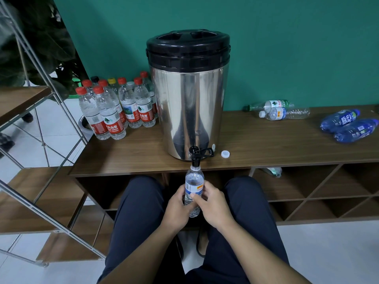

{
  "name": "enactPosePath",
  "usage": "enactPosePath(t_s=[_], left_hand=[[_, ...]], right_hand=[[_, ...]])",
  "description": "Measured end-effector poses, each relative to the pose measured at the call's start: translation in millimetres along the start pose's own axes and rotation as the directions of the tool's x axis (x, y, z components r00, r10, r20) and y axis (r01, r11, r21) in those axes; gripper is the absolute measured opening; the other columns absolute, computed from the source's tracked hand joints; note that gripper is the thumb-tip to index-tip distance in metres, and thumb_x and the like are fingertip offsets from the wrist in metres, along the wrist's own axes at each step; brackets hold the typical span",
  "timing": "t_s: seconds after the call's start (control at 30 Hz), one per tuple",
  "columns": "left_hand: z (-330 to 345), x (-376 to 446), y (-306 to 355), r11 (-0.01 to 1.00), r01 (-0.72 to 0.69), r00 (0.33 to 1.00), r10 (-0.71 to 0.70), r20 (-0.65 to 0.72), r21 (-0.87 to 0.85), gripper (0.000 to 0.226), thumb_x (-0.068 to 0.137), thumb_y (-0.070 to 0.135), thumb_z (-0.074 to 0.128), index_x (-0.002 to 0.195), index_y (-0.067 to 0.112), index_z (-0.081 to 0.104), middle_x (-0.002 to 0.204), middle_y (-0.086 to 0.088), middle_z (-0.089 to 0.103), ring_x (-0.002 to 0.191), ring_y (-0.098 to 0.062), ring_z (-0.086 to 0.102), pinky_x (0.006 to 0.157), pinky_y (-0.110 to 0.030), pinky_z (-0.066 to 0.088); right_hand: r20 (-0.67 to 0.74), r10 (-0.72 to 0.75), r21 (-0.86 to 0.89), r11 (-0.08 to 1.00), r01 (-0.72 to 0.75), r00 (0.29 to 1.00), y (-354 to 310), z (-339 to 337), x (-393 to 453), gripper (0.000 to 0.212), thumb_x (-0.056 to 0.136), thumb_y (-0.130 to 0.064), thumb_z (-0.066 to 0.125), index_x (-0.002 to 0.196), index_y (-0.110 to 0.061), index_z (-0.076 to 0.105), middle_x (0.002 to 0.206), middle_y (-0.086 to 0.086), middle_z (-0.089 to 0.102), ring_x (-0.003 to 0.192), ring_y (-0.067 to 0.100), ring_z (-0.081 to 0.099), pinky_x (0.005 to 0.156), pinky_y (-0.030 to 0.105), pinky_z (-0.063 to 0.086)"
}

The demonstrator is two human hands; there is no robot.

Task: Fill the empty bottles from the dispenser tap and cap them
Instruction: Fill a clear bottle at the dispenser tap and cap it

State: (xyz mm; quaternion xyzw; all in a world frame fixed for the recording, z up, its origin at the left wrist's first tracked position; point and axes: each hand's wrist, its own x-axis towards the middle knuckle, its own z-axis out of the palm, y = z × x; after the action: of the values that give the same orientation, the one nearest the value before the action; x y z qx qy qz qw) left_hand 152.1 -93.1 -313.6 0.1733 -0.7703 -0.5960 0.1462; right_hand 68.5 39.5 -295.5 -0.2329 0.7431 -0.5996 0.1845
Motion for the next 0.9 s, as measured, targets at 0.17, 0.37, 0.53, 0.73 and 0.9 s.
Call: enactPosePath(t_s=[0.17,0.37,0.53,0.73,0.9], left_hand=[[-1.2,-0.3,1.0,1.0,0.007,1.0,-0.006,-0.005,0.009,0.052,0.099,0.006,0.079,0.144,0.028,0.067,0.126,0.012,0.079,0.118,-0.008,0.075,0.103,-0.029,0.059],[-1.6,-1.1,2.8,1.0,0.002,1.0,-0.002,-0.005,0.01,0.053,0.098,0.004,0.078,0.144,0.028,0.067,0.126,0.012,0.079,0.118,-0.007,0.075,0.099,-0.022,0.058],[-1.3,-1.5,4.0,1.0,0.006,1.0,-0.006,-0.008,0.004,0.051,0.099,0.003,0.078,0.142,0.027,0.068,0.124,0.012,0.08,0.115,-0.006,0.076,0.097,-0.019,0.057],[-1.4,-1.4,3.4,1.0,0.018,1.0,-0.017,-0.004,0.018,0.053,0.098,0.004,0.078,0.144,0.029,0.067,0.125,0.013,0.08,0.116,-0.006,0.076,0.099,-0.023,0.059],[-1.6,-1.9,3.6,1.0,0.023,1.0,-0.023,-0.007,0.009,0.05,0.099,0.006,0.077,0.142,0.03,0.068,0.123,0.012,0.08,0.114,-0.007,0.076,0.099,-0.025,0.059]], right_hand=[[-0.001,0.0,-0.004,1.0,0.0,1.0,-0.5,0.9,0.2,0.039,0.098,-0.012,0.081,0.133,-0.028,0.074,0.118,-0.012,0.083,0.113,0.007,0.079,0.105,0.045,0.062],[-0.003,0.005,-0.013,1.0,-0.005,1.0,-0.8,0.9,0.0,0.039,0.098,-0.013,0.082,0.133,-0.029,0.074,0.118,-0.011,0.083,0.113,0.006,0.079,0.105,0.045,0.063],[-0.006,0.008,-0.011,1.0,-0.008,1.0,0.0,0.7,0.4,0.04,0.098,-0.013,0.082,0.133,-0.028,0.074,0.118,-0.012,0.083,0.113,0.006,0.078,0.105,0.045,0.063],[-0.006,0.011,-0.022,1.0,-0.011,1.0,-0.2,1.3,0.4,0.039,0.097,-0.017,0.082,0.132,-0.03,0.073,0.118,-0.012,0.083,0.113,0.006,0.078,0.105,0.046,0.063],[-0.007,0.003,-0.026,1.0,-0.004,1.0,2.2,1.8,1.4,0.034,0.096,-0.018,0.082,0.128,-0.03,0.074,0.116,-0.011,0.084,0.111,0.009,0.079,0.103,0.05,0.063]])
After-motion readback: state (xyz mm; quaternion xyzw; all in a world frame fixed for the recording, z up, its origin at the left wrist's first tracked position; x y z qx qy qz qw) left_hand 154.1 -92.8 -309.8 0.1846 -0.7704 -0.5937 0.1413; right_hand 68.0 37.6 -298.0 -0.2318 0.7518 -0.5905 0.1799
